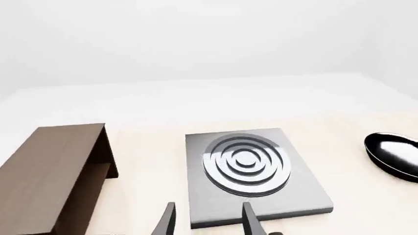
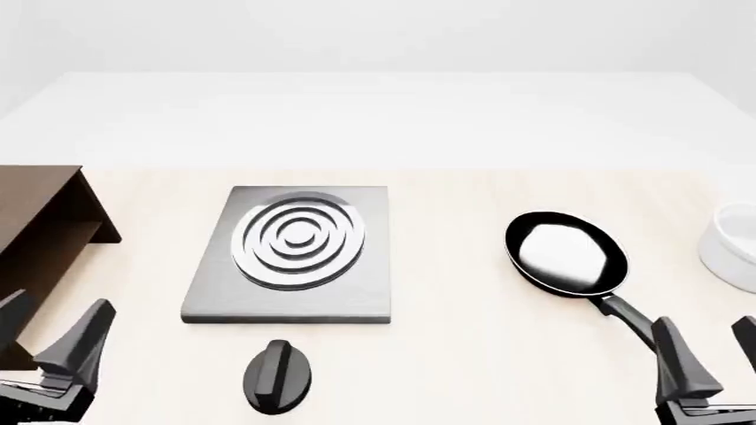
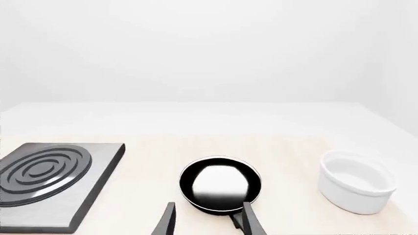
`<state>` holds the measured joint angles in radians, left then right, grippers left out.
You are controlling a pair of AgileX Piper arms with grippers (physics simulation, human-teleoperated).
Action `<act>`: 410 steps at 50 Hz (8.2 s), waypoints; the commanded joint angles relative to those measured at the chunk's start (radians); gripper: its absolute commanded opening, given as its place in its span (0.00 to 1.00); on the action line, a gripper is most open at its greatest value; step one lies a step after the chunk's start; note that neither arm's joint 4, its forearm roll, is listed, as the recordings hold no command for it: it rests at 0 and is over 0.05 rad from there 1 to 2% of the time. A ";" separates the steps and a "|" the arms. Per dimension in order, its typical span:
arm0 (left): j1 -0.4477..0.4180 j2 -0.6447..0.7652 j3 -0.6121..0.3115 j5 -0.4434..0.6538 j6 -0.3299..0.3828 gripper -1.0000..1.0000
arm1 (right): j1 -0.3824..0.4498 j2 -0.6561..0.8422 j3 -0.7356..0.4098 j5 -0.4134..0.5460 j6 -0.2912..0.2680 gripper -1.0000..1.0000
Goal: Turn on the stove and put the frying pan on it.
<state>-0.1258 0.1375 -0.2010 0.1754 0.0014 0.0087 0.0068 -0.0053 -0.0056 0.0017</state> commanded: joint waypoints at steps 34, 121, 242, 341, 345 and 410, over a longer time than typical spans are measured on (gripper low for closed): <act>-0.418 0.214 -0.173 0.482 -0.051 1.00 | 0.004 0.003 0.002 0.001 0.021 1.00; -0.650 1.109 0.056 -0.481 -0.112 1.00 | 0.011 -0.004 0.000 0.010 0.017 1.00; 0.154 -0.132 0.201 0.056 0.006 1.00 | -0.114 0.644 -0.246 -0.128 -0.056 1.00; 0.155 -0.130 0.201 0.047 -0.073 1.00 | -0.235 1.532 -0.382 -0.371 -0.259 1.00; 0.156 -0.131 0.201 0.047 -0.074 1.00 | -0.238 1.535 -0.379 -0.374 -0.258 1.00; 0.160 -0.135 0.201 0.042 -0.076 1.00 | -0.228 1.545 -0.361 -0.398 -0.280 0.00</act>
<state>0.0344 0.0023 -0.0009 0.2154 -0.0745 -0.2231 1.6276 -0.3617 -0.4410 -0.2839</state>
